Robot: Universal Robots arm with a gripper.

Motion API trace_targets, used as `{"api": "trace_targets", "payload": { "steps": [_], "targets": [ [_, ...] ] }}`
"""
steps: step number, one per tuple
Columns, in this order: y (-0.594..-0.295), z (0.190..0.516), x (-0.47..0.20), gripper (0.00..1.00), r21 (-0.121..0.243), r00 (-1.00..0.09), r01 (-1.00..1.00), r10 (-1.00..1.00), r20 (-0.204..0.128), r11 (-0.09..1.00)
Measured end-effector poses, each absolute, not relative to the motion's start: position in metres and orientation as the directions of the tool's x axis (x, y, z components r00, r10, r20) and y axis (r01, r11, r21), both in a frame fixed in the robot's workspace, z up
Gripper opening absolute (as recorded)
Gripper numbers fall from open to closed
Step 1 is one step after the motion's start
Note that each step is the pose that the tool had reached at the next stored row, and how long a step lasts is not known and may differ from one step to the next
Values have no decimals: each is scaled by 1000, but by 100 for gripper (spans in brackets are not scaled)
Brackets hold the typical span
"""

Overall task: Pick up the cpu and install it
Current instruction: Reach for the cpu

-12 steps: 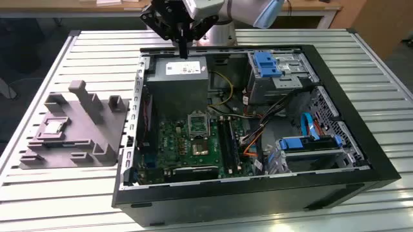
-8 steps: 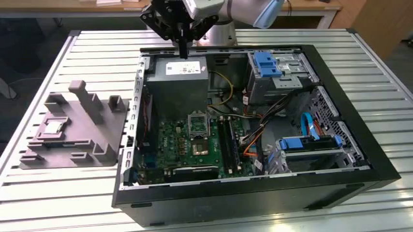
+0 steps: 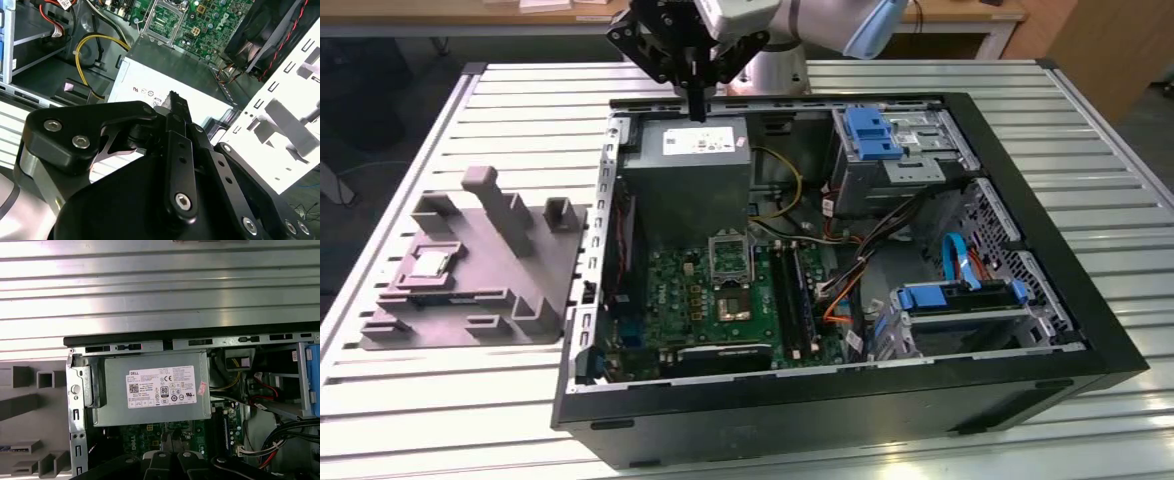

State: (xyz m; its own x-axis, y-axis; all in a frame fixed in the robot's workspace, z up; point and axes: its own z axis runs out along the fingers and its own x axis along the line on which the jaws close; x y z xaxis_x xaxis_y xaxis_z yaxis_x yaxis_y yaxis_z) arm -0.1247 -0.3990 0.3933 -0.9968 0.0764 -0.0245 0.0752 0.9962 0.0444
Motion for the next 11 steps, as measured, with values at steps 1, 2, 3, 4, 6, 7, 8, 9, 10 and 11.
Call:
{"api": "trace_targets", "payload": {
  "steps": [1,2,3,4,6,7,8,9,10,11],
  "targets": [
    [-399,393,-125,11,44,-997,75,76,-25,996],
    [-399,393,-126,11,44,-997,75,76,-24,996],
    [-399,393,-126,11,44,-997,75,76,-24,996],
    [-399,393,-127,11,44,-997,75,76,-24,996],
    [-399,393,-127,11,44,-997,75,76,-24,996],
    [-399,393,-127,11,44,-997,75,76,-24,996],
    [-399,393,-127,11,44,-997,75,76,-24,996],
    [-399,393,-127,11,44,-997,75,76,-24,996],
    [-399,393,-127,11,44,-997,75,76,-24,996],
    [-399,393,-127,11,44,-997,75,76,-24,996]
  ]
}}
